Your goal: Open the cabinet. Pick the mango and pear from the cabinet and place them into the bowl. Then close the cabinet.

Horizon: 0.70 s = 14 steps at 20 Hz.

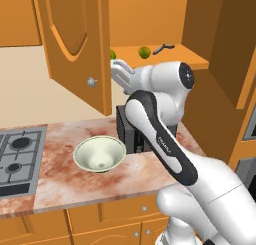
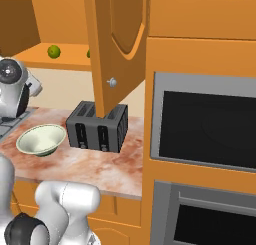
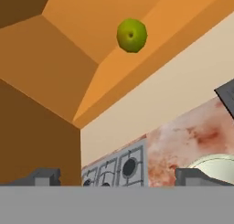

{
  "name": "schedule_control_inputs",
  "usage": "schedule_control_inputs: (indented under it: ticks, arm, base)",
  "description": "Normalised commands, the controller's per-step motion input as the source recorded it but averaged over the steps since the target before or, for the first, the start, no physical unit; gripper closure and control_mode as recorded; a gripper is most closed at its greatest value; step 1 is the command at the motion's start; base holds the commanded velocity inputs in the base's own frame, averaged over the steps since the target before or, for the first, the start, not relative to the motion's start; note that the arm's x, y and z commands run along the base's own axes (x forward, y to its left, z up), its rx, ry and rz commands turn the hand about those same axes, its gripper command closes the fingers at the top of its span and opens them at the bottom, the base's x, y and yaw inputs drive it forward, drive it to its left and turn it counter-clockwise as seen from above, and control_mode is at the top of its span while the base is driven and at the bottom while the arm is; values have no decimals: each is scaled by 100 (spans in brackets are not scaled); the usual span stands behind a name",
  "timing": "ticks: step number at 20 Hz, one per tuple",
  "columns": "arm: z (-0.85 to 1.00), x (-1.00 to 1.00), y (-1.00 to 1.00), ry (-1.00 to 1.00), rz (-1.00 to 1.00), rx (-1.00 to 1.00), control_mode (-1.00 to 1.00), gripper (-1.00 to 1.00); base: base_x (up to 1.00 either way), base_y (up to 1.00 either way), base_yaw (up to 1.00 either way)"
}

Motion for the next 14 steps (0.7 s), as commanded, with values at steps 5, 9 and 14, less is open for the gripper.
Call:
schedule_control_inputs:
  ticks: [5, 9, 14]
  arm:
    - [2, -49, -23, 0, 18, -7, -100, -100]
    - [2, 5, -67, -5, 9, -2, -100, -100]
    - [17, 19, -59, -22, -5, -8, -100, -100]
  base:
    - [0, 0, 0]
    - [0, 0, 0]
    - [0, 0, 0]
